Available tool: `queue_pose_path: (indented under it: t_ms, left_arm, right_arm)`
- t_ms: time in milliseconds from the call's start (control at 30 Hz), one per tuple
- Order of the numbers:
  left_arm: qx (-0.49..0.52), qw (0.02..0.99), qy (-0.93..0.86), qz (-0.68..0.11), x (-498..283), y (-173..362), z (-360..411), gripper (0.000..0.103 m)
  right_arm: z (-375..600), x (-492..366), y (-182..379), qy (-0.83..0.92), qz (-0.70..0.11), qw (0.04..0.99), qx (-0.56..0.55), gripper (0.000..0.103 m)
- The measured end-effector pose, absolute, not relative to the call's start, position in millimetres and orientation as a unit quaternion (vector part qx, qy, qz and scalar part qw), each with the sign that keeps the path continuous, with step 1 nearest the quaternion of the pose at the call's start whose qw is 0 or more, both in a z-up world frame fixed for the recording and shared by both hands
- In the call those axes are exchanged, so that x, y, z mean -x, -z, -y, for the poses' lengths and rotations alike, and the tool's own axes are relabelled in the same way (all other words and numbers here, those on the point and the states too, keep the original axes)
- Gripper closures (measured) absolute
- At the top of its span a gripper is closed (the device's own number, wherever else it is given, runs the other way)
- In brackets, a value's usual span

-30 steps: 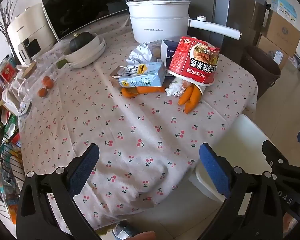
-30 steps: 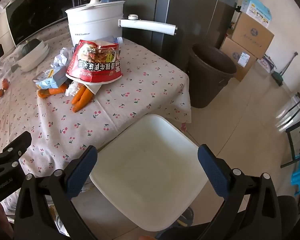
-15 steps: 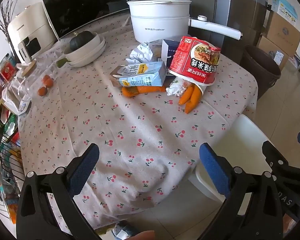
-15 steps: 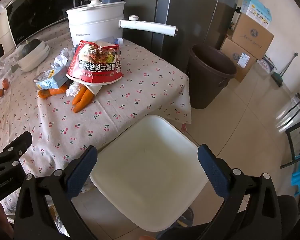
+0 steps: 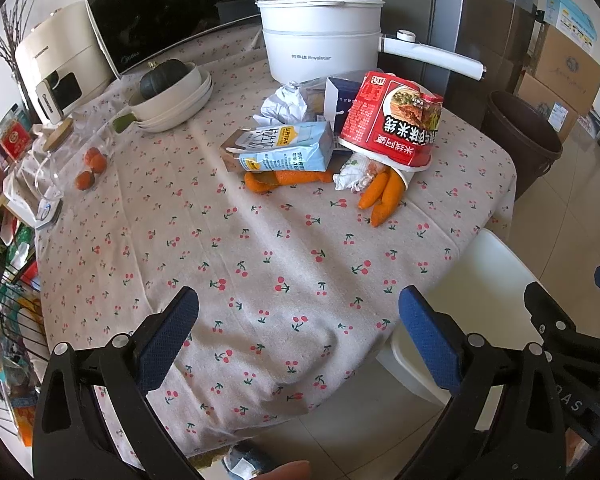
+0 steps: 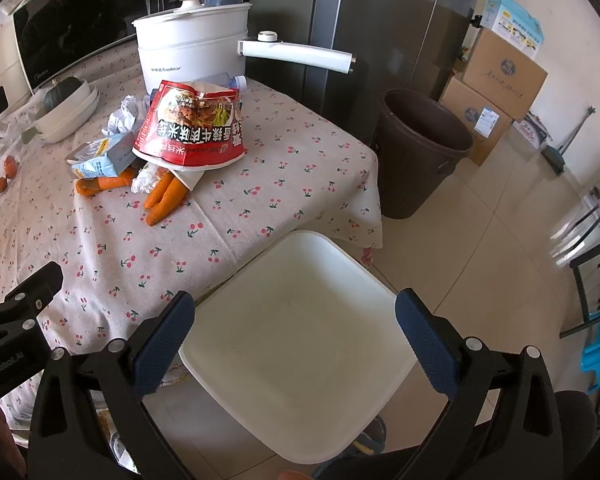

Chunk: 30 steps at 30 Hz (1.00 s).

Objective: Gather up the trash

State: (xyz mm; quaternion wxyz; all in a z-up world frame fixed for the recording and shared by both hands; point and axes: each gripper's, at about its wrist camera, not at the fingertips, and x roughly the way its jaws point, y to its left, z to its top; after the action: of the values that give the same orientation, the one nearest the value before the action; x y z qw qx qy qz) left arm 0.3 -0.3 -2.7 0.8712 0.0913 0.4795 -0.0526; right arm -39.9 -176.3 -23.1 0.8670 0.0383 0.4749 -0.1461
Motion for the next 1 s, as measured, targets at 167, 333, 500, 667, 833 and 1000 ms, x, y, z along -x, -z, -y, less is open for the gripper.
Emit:
queue_pose_path:
  t_ms: [167, 333, 500, 667, 833, 1000]
  left_arm:
    - [-0.089, 0.871, 0.052, -0.481, -0.3, 4.0, -1.0, 0.007]
    - [-0.089, 0.871, 0.052, -0.48, -1.1, 3.4, -1.0, 0.007]
    - [-0.088, 0.87, 0.051, -0.482, -1.4, 2.8, -1.5, 0.007]
    - [-0.087, 0.87, 0.05, -0.482, -1.9, 2.4, -2.2, 0.007]
    - [-0.086, 0.87, 0.052, -0.483, -1.9, 2.1, -2.7, 0.007]
    - [-0.086, 0.87, 0.052, -0.482, -1.8, 2.2, -2.4, 0.007]
  right_arm:
    - [175.5, 39.5, 22.0, 0.146, -0.475, 0.867, -0.037, 0.005]
    - [175.5, 40.0, 22.5, 0.145, -0.475, 0.867, -0.038, 0.006]
    - [175.3, 40.1, 23.1, 0.144, -0.475, 0.867, -0.038, 0.005]
    - [172.7, 40.1, 24.5, 0.143, -0.475, 0.868, -0.037, 0.006]
    - [172.8, 39.8, 24.4, 0.143, -0.475, 0.868, -0.038, 0.006]
    - [172.9, 39.9, 24.5, 0.142, -0.475, 0.867, -0.038, 0.006]
